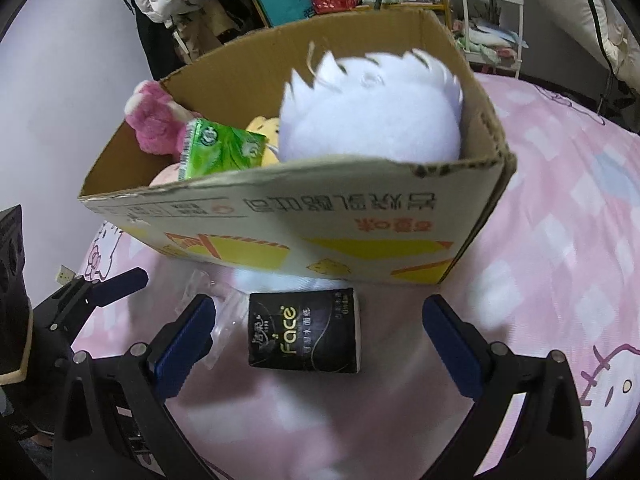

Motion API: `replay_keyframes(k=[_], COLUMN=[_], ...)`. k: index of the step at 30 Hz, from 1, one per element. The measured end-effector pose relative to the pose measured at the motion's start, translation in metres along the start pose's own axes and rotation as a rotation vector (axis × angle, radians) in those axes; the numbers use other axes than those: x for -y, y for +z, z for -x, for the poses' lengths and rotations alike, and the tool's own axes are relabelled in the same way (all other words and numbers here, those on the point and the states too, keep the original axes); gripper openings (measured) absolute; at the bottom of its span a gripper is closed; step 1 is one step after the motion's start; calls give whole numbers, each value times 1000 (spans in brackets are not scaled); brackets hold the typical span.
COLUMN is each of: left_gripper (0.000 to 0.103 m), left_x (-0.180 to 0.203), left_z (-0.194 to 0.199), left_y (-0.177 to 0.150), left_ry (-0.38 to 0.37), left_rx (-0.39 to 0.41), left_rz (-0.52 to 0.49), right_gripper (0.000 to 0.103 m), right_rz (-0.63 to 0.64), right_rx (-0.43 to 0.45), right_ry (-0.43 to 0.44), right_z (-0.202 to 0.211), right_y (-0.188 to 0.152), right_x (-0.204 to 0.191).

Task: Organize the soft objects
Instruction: 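Grasp clear bag with purple plush with left gripper while right gripper grasps black Face tissue pack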

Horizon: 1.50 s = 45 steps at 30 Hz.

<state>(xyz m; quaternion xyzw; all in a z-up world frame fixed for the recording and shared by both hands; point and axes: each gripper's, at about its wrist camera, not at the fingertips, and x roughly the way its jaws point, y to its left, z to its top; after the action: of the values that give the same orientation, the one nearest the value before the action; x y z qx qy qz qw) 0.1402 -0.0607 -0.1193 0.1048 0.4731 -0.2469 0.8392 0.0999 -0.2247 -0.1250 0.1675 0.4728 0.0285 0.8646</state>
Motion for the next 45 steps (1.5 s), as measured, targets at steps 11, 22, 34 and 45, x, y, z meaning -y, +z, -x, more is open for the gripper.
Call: replay_keyframes(k=[11,22,34,45], left_gripper=[95,92,77,75], left_x=[11,18,26,18], left_z=[-18,-33,-26,-15], left_y=[3,4,-2,-12], left_ry=[-25,15,3,0], left_rx=[-54,-91,-84,-68], left_rz=[-24,-43,-25,-5], right_gripper=[103,103,103,76], right_rz=[-50,-24,22,43], right_rx=[-45,-54,-79,-84], right_ry=[33,4,-42,-107], right_z=[-16,-24,-36,-34], right_y=[-1,-5,-7,-8], right_x=[7,-2,-12,-15])
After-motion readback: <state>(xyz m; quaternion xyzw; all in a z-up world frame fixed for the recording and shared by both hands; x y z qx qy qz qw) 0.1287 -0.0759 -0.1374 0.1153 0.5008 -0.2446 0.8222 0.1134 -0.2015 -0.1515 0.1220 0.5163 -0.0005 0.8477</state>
